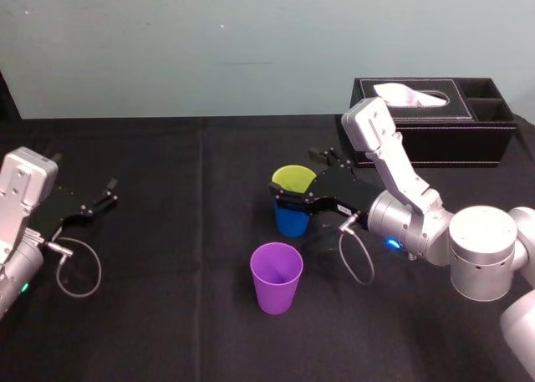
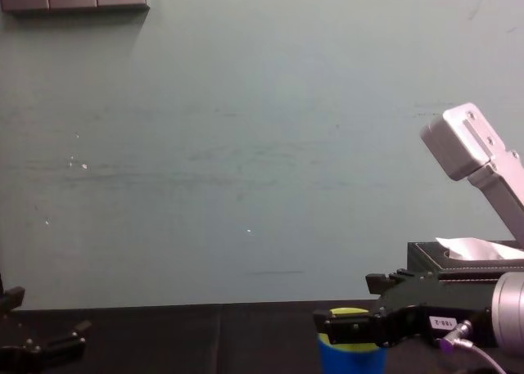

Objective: Stack the three plastic cups sequentially using one hand.

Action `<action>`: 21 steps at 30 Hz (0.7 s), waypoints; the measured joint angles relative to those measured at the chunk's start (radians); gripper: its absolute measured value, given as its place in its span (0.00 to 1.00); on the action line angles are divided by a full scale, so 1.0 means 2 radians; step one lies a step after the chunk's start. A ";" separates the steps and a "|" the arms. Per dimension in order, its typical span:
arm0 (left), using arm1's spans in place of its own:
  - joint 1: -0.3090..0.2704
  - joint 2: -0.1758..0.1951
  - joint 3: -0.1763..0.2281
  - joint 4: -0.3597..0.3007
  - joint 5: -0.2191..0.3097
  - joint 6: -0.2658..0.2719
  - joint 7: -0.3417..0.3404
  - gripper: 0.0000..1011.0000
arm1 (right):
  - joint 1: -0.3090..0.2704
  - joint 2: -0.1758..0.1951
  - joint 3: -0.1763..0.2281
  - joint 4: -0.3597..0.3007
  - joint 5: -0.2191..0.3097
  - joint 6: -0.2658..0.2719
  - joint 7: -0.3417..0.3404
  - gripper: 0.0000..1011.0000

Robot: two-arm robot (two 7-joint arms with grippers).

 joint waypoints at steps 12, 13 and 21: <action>0.000 0.000 0.000 0.000 0.000 0.000 0.000 1.00 | -0.032 0.027 0.021 -0.055 0.021 -0.008 0.011 0.99; 0.000 0.000 0.000 0.000 0.000 0.000 0.000 1.00 | -0.035 0.031 0.023 -0.061 0.024 -0.008 0.013 0.99; 0.000 0.000 0.000 0.000 0.000 0.000 0.000 1.00 | -0.083 0.074 0.048 -0.114 0.059 -0.022 0.034 0.99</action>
